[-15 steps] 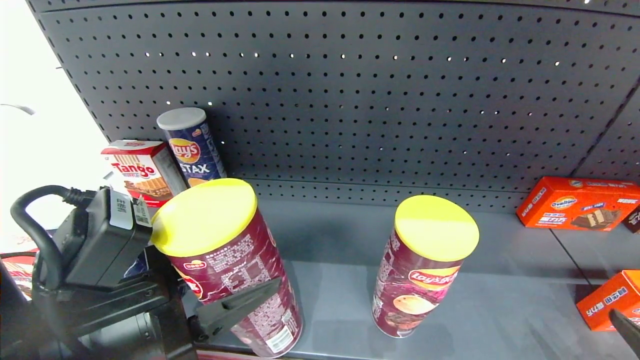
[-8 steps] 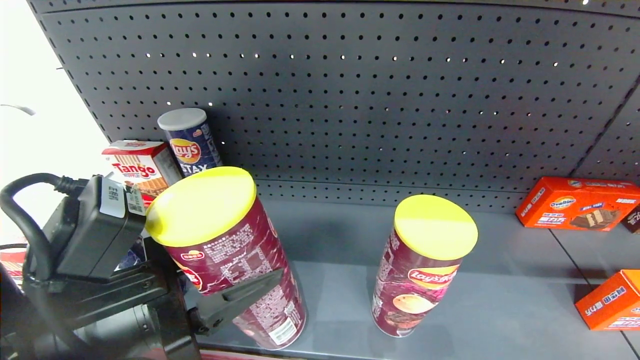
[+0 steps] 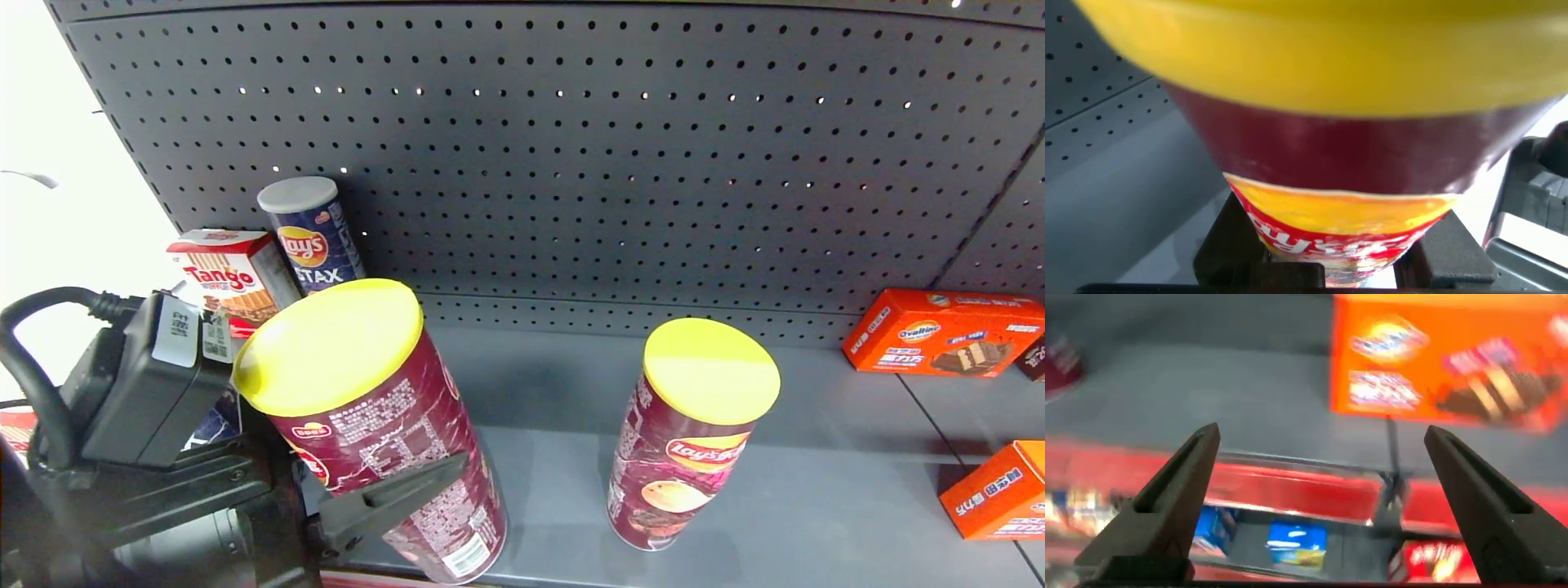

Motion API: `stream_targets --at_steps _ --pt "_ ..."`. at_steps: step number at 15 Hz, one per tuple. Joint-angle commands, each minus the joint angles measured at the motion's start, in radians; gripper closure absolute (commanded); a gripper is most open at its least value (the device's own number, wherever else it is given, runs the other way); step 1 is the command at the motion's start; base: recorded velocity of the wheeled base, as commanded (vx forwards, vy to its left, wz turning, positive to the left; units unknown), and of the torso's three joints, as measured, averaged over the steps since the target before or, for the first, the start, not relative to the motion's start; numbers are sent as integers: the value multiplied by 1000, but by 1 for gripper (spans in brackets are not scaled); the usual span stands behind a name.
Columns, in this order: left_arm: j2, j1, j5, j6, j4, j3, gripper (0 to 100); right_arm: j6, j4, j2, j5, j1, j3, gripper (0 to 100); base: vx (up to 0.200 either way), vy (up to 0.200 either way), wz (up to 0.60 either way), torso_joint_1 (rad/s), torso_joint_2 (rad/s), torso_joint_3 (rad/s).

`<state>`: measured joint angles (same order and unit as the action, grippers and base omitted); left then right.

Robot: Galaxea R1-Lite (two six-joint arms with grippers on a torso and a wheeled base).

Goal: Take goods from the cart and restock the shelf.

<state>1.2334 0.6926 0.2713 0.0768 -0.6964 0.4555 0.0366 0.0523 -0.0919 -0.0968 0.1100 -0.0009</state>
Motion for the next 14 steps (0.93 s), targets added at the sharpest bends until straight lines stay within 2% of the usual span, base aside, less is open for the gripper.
stream_targets --at_steps 1,3,7,9,12,13,14 --pt "1 -2 2 0 0 0 100 -7 -40 -5 9 2 1 0 0 0 0 0 0 0" --pt "1 -2 5 0 0 0 100 -60 -52 -5 65 0 1 0 0 0 0 0 0 0" --pt "3 -1 59 -6 5 31 100 -46 -52 -5 72 0 1 0 0 0 0 0 0 0" --pt "5 -5 11 -5 11 63 100 -46 -52 -5 72 0 1 0 0 0 0 0 0 0" --pt "31 -7 -21 -8 9 87 100 -46 -52 -5 72 0 1 0 0 0 0 0 0 0" --pt "34 -7 -53 -9 9 89 100 -46 -52 -5 72 0 1 0 0 0 0 0 0 0" --pt "37 -5 -69 -20 12 100 100 -46 -52 -5 72 0 1 0 0 0 0 0 0 0"
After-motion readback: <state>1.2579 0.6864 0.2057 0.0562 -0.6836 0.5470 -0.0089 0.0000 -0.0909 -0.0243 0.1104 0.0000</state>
